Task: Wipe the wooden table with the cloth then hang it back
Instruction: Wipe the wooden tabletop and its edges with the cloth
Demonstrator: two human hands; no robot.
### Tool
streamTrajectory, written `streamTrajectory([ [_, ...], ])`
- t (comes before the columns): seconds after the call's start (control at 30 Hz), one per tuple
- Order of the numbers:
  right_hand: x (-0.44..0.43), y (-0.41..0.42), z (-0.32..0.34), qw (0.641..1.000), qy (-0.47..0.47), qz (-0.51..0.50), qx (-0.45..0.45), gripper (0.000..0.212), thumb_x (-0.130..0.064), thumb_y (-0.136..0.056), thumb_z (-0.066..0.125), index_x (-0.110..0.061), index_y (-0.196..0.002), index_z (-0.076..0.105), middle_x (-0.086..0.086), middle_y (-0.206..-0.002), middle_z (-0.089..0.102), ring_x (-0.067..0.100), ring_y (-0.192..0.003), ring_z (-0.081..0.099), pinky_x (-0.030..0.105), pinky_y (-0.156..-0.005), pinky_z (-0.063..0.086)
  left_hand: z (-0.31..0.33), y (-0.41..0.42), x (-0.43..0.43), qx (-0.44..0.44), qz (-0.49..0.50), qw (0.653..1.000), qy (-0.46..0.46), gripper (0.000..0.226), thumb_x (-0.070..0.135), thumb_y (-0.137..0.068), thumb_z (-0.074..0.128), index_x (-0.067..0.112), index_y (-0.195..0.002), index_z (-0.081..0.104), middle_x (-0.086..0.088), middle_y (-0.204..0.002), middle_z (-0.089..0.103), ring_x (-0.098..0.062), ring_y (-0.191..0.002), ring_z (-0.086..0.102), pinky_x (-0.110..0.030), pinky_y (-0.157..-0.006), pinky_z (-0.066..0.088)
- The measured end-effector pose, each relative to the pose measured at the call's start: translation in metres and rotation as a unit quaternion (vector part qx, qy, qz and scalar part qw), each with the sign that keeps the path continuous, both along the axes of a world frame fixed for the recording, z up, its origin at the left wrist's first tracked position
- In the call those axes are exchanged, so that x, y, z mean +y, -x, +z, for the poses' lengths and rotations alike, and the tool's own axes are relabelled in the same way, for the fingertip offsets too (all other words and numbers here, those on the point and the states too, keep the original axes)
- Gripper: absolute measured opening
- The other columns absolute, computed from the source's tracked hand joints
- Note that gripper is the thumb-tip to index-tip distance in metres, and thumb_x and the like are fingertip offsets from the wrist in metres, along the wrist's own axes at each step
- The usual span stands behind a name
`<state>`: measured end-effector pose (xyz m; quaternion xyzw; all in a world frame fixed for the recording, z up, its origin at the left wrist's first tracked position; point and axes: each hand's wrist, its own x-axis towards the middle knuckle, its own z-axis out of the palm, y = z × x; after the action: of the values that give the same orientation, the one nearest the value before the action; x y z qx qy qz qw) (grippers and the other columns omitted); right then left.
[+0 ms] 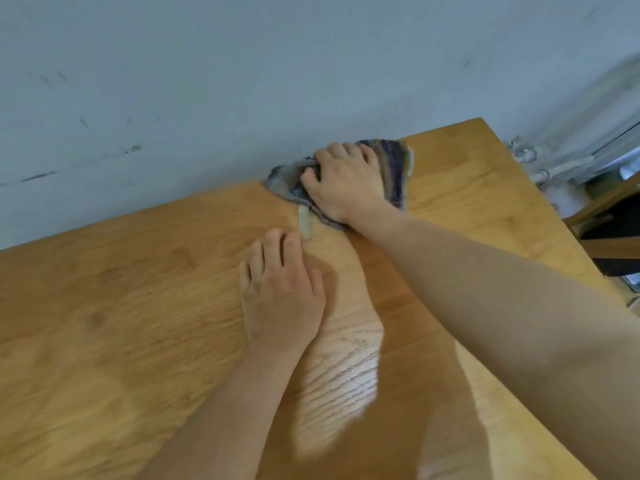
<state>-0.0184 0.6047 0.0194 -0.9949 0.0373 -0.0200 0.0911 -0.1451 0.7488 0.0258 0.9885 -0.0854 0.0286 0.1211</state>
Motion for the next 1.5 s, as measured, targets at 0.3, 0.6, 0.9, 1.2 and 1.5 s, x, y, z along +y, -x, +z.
streamTrajectory([
  [0.3, -0.109, 0.008, 0.010, 0.976, -0.023, -0.204, 0.072, 0.063, -0.045, -0.098, 0.020, -0.018, -0.155, 0.019, 0.001, -0.164, 0.011, 0.031, -0.150, 0.001, 0.055, -0.119, 0.004, -0.003, -0.010, 0.002, 0.051, -0.024, 0.998, -0.013, 0.057, 0.035, -0.094, 0.024, 0.018, -0.148, 0.031, -0.006, -0.156, 0.028, -0.022, -0.146, 0.020, -0.046, -0.118, 0.017],
  [0.6, -0.099, 0.041, 0.003, 0.999, -0.012, 0.007, 0.049, 0.064, -0.052, -0.097, 0.024, -0.030, -0.156, 0.015, -0.008, -0.164, 0.009, 0.020, -0.151, 0.002, 0.046, -0.121, 0.006, 0.009, 0.009, -0.049, 0.071, -0.039, 0.996, -0.021, 0.060, 0.038, -0.093, 0.018, 0.019, -0.149, 0.028, -0.006, -0.159, 0.020, -0.023, -0.147, 0.014, -0.050, -0.118, 0.015],
  [0.9, -0.209, 0.046, 0.005, 0.975, -0.036, -0.215, 0.044, 0.065, -0.054, -0.096, 0.027, -0.016, -0.149, 0.026, 0.014, -0.148, 0.038, 0.039, -0.127, 0.045, 0.048, -0.090, 0.040, 0.001, 0.047, -0.168, 0.094, -0.133, 0.987, -0.002, 0.060, 0.042, -0.094, 0.017, 0.026, -0.152, 0.012, 0.000, -0.162, 0.005, -0.021, -0.149, -0.002, -0.051, -0.117, -0.003],
  [1.2, -0.254, 0.157, 0.006, 0.915, -0.201, -0.326, 0.125, 0.061, -0.063, -0.097, 0.027, -0.014, -0.068, 0.048, 0.009, -0.077, 0.057, 0.033, -0.080, 0.056, 0.039, -0.070, 0.041, 0.001, 0.050, -0.169, 0.082, -0.133, 0.988, -0.016, 0.057, 0.042, -0.096, 0.023, 0.024, -0.150, 0.024, -0.004, -0.159, 0.020, -0.025, -0.148, 0.011, -0.054, -0.117, 0.009],
  [1.5, -0.245, 0.065, 0.015, 0.937, -0.235, -0.241, 0.096, 0.056, -0.043, -0.105, 0.020, -0.002, -0.118, 0.056, 0.021, -0.124, 0.059, 0.036, -0.114, 0.054, 0.038, -0.085, 0.037, 0.004, 0.047, -0.172, 0.080, -0.134, 0.987, -0.047, 0.060, 0.042, -0.095, 0.018, 0.023, -0.153, 0.017, -0.003, -0.160, 0.016, -0.025, -0.148, 0.007, -0.053, -0.118, 0.008],
])
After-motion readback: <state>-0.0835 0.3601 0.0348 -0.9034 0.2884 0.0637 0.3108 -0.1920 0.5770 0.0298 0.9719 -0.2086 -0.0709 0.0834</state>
